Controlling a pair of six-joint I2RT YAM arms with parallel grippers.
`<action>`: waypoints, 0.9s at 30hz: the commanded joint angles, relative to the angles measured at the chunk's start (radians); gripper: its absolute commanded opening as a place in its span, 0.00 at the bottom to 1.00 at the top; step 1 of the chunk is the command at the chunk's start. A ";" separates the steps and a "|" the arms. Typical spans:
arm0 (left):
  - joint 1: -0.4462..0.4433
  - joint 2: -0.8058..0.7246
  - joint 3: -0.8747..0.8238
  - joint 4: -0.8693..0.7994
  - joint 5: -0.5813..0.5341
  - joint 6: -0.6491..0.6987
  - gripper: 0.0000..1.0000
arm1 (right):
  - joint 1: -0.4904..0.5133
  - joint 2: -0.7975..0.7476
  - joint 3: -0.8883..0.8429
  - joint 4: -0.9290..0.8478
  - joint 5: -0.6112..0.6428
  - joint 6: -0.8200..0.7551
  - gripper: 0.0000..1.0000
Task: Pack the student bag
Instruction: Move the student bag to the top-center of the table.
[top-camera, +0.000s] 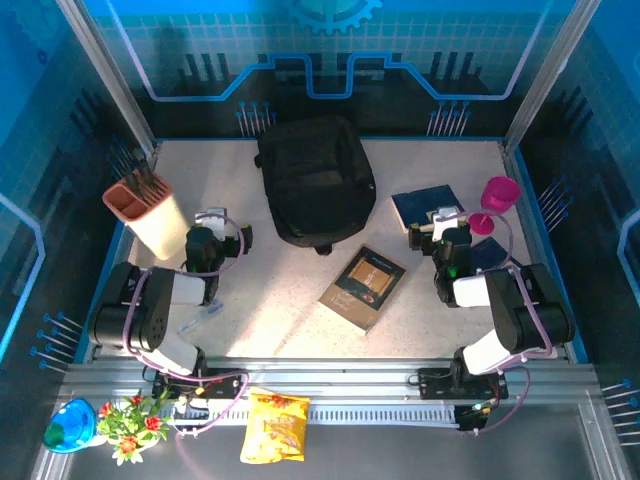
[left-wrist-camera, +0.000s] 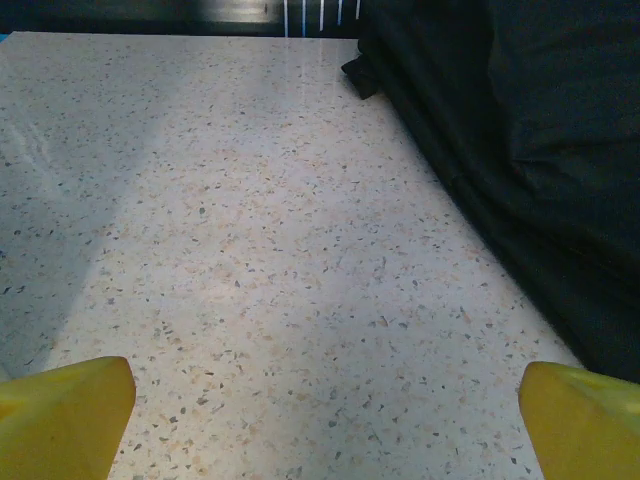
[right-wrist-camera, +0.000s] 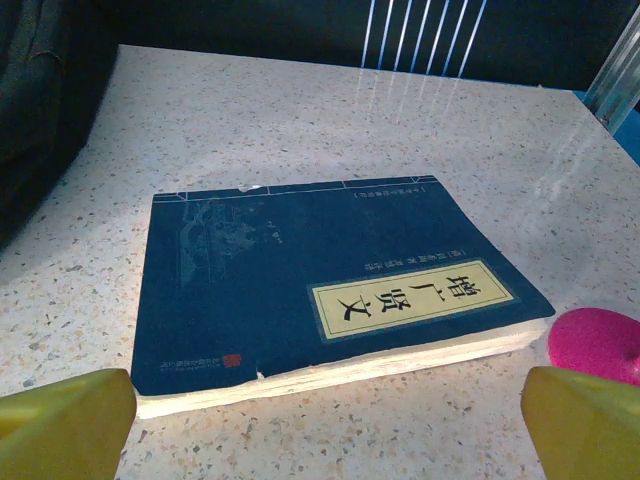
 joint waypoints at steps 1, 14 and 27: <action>0.007 0.011 0.020 0.031 0.013 -0.011 0.99 | 0.012 0.009 0.013 0.048 0.017 -0.017 1.00; 0.007 0.010 0.023 0.029 0.015 -0.012 0.99 | -0.031 0.001 0.021 0.021 -0.061 0.007 1.00; 0.008 0.010 0.025 0.023 0.018 -0.014 0.99 | -0.031 0.001 0.022 0.017 -0.063 0.007 1.00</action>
